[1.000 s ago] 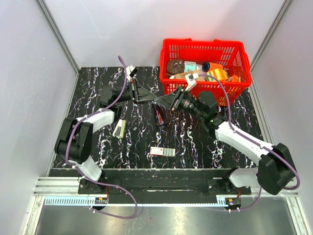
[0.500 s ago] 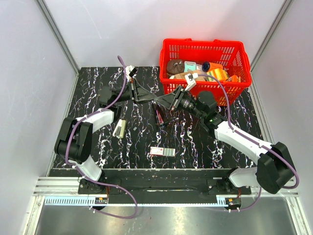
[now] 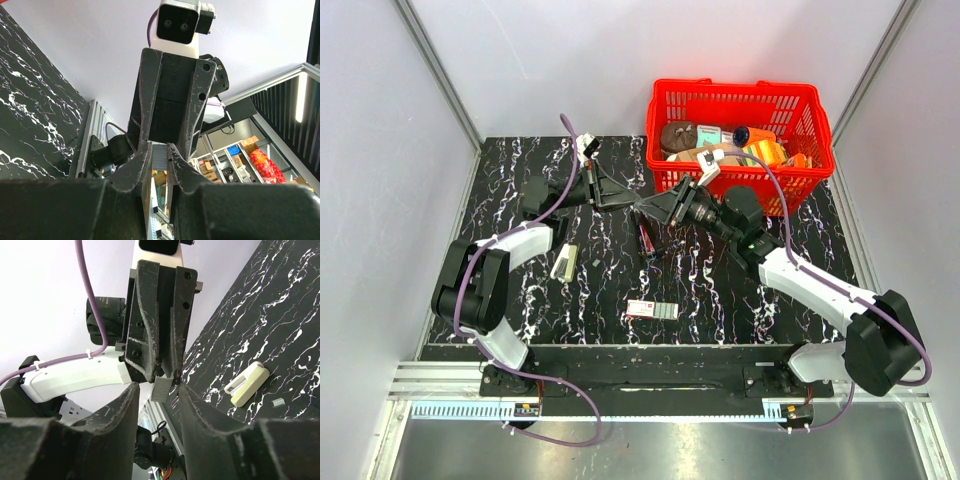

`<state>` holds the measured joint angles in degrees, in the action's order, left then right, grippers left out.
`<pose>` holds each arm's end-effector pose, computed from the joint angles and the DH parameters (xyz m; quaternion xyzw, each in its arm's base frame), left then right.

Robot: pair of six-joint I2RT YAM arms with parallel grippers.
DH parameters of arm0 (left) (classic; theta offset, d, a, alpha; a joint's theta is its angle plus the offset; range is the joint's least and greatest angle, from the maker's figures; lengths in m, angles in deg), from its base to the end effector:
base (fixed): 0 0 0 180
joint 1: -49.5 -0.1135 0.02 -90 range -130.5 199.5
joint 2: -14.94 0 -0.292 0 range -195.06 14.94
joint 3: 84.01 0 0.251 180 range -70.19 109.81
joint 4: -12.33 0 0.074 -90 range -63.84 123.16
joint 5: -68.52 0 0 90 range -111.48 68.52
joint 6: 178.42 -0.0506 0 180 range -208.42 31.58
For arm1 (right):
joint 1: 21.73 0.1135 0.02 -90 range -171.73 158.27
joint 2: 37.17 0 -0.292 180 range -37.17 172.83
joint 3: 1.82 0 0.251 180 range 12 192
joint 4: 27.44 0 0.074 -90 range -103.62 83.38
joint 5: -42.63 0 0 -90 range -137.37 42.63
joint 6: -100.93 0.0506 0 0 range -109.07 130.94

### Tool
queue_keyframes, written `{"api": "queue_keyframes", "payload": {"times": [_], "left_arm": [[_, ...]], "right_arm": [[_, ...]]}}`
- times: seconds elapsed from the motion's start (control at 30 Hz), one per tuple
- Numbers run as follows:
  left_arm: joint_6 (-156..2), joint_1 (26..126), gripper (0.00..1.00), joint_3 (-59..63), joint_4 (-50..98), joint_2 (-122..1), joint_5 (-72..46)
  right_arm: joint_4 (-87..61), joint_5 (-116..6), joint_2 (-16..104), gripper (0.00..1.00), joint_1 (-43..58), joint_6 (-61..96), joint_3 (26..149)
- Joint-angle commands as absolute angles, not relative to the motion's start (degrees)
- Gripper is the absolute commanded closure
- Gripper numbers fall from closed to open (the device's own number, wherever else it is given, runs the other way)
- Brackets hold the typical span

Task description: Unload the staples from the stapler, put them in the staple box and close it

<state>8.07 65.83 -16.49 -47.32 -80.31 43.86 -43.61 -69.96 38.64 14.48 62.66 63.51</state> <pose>0.3226 -0.1424 0.3378 0.0980 0.6165 -0.7580 0.1889 0.2430 0.2020 0.3629 -0.0550 0.6717 0.5993 0.4319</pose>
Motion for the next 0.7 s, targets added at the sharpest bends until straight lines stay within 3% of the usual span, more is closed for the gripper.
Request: {"api": "queue_keyframes", "payload": {"times": [0.0, 0.13, 0.67], "left_arm": [[7.91, 65.05, 0.89, -17.01, -50.83, -80.34, 42.41], [7.91, 65.14, 0.89, -17.1, -50.84, -79.99, 42.59], [8.0, 65.05, 0.89, -17.19, -50.92, -79.37, 42.68]], "right_arm": [[-47.36, -73.57, 37.19, 0.55, 14.48, 63.05, 64.21], [-47.72, -73.3, 37.19, 0.51, 14.48, 63.23, 63.77], [-48.86, -74.0, 38.86, 0.71, 14.57, 64.2, 63.95]]}}
